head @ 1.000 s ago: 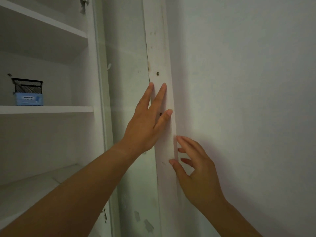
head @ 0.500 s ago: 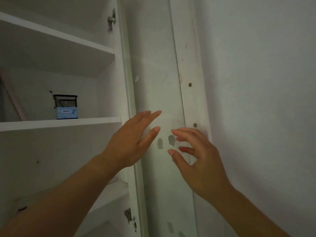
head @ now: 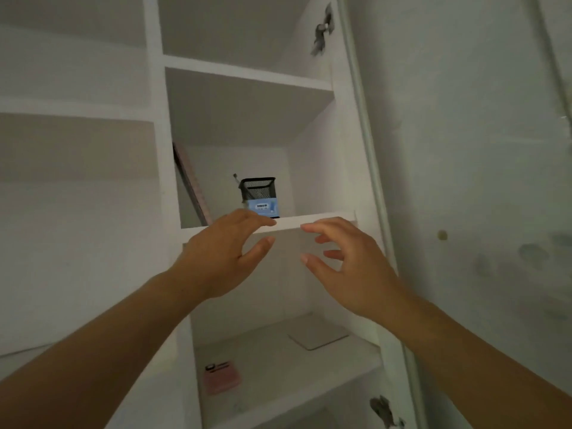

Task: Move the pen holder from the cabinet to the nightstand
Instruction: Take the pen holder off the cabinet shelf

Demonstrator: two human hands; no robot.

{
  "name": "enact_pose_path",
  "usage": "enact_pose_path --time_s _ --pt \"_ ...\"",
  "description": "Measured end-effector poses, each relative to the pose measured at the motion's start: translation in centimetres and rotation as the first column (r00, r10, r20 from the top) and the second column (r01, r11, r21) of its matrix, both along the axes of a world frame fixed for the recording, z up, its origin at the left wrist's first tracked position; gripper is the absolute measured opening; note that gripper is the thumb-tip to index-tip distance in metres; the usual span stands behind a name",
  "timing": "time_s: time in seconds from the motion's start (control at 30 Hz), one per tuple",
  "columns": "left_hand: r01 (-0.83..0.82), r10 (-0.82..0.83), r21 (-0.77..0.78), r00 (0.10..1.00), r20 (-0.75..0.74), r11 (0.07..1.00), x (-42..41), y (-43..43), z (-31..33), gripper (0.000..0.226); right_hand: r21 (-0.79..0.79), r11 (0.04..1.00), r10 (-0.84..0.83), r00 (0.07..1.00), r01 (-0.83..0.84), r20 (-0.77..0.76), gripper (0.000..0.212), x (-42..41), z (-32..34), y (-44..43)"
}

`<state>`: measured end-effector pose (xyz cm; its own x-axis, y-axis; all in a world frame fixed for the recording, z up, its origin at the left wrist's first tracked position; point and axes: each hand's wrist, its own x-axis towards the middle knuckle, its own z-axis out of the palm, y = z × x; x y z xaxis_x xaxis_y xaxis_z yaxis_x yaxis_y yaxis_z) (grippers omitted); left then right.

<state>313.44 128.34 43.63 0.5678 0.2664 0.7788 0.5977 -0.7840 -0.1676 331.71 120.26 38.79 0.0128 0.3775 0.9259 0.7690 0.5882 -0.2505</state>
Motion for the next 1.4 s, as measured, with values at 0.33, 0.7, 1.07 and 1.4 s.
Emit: enact_pose_path --time_s 0.33,0.7,1.07,1.4 --pt "-0.096 0.098 0.072 0.995 -0.019 0.993 -1.6 6.3 2.2 0.042 0.079 0.997 0.024 0.999 -0.027 0.038 0.039 -1.4 2.8 8.7" --pt "-0.222 0.213 0.077 0.971 0.111 0.972 2.2 9.6 6.8 0.042 0.146 0.989 0.011 0.997 -0.022 0.077 0.039 3.6 9.8 15.6" --pt "-0.277 0.261 0.025 0.928 0.264 0.96 4.0 12.6 8.8 0.046 0.059 0.997 0.047 0.98 -0.059 0.193 0.053 4.2 14.3 21.4" --pt "-0.254 0.221 0.117 0.945 0.24 0.96 4.0 12.9 8.7 0.045 0.043 0.998 0.037 0.971 -0.049 0.237 0.056 3.9 14.6 22.1"
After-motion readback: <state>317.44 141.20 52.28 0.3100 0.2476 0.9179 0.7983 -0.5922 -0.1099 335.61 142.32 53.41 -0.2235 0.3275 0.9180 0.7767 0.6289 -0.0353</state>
